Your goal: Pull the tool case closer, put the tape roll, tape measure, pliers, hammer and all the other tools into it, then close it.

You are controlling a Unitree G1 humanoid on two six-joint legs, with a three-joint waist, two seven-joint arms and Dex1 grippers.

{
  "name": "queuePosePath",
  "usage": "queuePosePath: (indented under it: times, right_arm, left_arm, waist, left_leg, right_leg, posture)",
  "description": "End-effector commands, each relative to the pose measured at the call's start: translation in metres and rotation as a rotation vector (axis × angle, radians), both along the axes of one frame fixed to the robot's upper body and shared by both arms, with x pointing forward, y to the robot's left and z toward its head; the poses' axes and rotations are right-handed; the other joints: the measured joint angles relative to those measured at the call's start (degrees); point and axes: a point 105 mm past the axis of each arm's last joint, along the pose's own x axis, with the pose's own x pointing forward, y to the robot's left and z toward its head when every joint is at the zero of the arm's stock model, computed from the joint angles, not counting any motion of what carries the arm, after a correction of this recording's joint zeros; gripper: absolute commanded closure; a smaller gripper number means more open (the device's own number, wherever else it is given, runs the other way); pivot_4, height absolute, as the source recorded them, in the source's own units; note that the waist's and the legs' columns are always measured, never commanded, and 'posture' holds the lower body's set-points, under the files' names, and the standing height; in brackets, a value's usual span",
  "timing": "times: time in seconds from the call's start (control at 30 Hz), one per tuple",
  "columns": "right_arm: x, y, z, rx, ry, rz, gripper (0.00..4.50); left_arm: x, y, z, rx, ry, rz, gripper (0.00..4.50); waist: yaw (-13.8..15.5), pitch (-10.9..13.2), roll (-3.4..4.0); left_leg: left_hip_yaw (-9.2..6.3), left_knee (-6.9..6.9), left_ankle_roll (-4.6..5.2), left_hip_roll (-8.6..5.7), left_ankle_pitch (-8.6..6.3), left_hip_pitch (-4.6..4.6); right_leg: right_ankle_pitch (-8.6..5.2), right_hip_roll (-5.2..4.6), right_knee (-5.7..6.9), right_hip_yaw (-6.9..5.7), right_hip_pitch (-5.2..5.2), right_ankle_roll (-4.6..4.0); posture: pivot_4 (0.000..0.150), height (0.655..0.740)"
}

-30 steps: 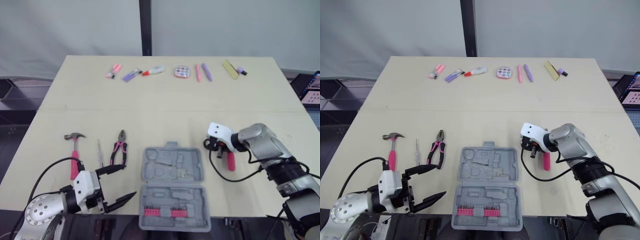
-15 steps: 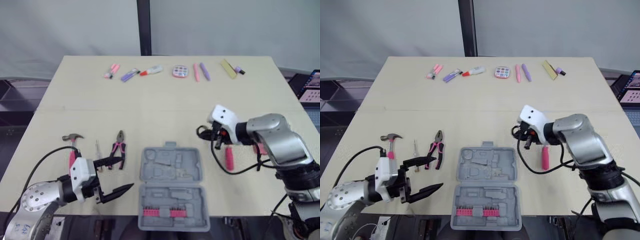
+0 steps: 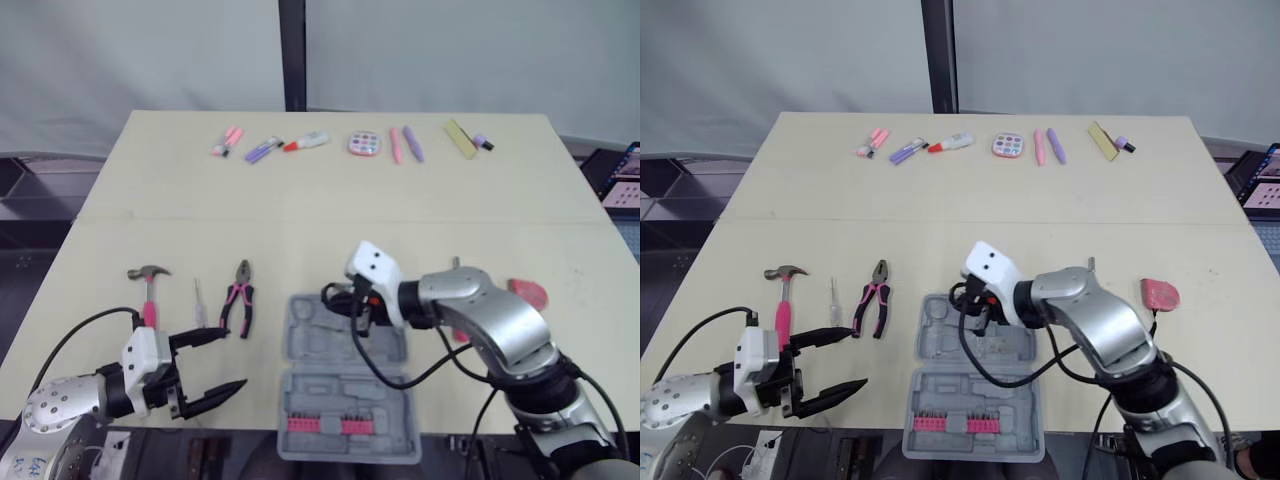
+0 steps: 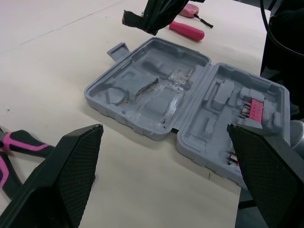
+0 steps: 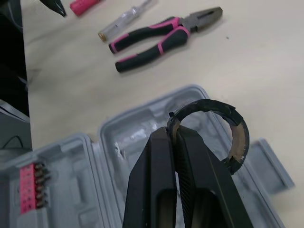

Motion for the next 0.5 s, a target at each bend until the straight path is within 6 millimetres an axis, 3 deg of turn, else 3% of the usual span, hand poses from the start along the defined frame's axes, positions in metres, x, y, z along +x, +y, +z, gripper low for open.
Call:
queuePosePath:
  times: [0.03, 0.5]
  right_arm:
    - [0.001, 0.009, 0.0, 0.012, -0.027, 0.01, 4.47]
    - [0.016, 0.041, -0.024, 0.018, -0.025, 0.008, 4.47]
  left_arm:
    - [-0.002, 0.003, 0.003, 0.008, -0.028, -0.002, 0.0]
    - [-0.003, -0.002, 0.005, 0.011, -0.036, -0.018, 0.0]
  waist:
    - [-0.11, 0.0, 0.0]
    - [-1.49, 0.0, 0.0]
  left_leg:
    - [0.0, -0.01, 0.0, 0.0, 0.0, -0.02]
    - [-0.01, -0.09, -0.07, 0.03, 0.04, 0.0]
  right_leg:
    - [0.0, 0.0, 0.04, 0.0, -0.04, 0.0]
    - [0.0, 0.03, 0.28, -0.04, -0.2, 0.0]
  posture:
    - [0.15, 0.7134]
    - [0.15, 0.7134]
